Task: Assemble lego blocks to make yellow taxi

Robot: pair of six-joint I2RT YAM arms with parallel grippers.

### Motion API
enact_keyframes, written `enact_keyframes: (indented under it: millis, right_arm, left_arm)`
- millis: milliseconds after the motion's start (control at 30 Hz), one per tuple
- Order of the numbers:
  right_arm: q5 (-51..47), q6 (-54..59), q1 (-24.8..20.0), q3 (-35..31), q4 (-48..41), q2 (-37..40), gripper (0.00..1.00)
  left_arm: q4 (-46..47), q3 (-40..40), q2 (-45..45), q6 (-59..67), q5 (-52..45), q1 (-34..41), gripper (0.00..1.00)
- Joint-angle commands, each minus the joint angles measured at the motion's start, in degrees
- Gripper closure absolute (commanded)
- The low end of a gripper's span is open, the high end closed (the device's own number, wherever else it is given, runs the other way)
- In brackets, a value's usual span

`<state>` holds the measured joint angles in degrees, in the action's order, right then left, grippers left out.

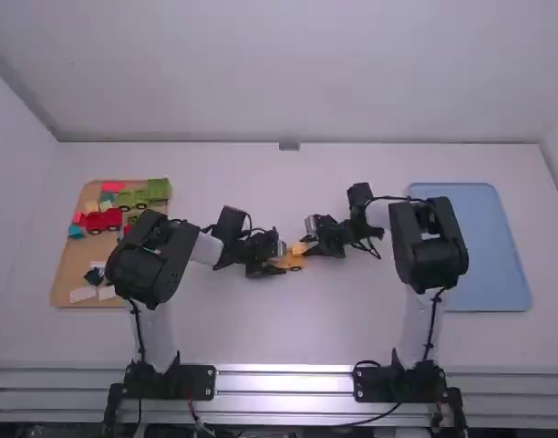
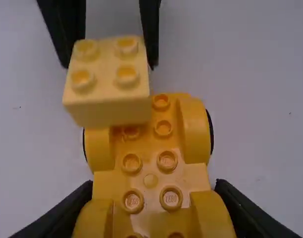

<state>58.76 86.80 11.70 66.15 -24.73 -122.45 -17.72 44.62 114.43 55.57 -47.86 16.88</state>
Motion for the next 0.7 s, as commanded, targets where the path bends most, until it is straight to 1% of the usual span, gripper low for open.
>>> enact_keyframes:
  millis: [0,233,400,567,667]
  right_arm:
    - [-3.5,-5.6,1.5,0.7,0.4,1.7,0.79]
    - [-5.1,-6.0,3.4,0.6,-0.1,1.7,0.79]
    - [-3.5,-4.2,2.5,0.6,-2.1,2.3,0.79]
    - [-2.7,0.6,1.6,0.6,-7.3,5.7,0.78]
    - [-3.4,-0.9,1.7,0.2,-7.0,6.3,0.78]
  left_arm:
    - [0.3,-0.2,0.8,0.9,-0.5,0.0,0.51]
    - [0.3,-0.2,0.8,0.8,1.1,0.0,0.53]
    - [-0.1,-0.2,0.8,-0.7,2.3,0.0,0.53]
    - [-0.2,-0.1,0.8,-0.7,2.3,0.0,0.53]
    - [-0.3,-0.1,0.8,-0.7,2.2,0.0,0.53]
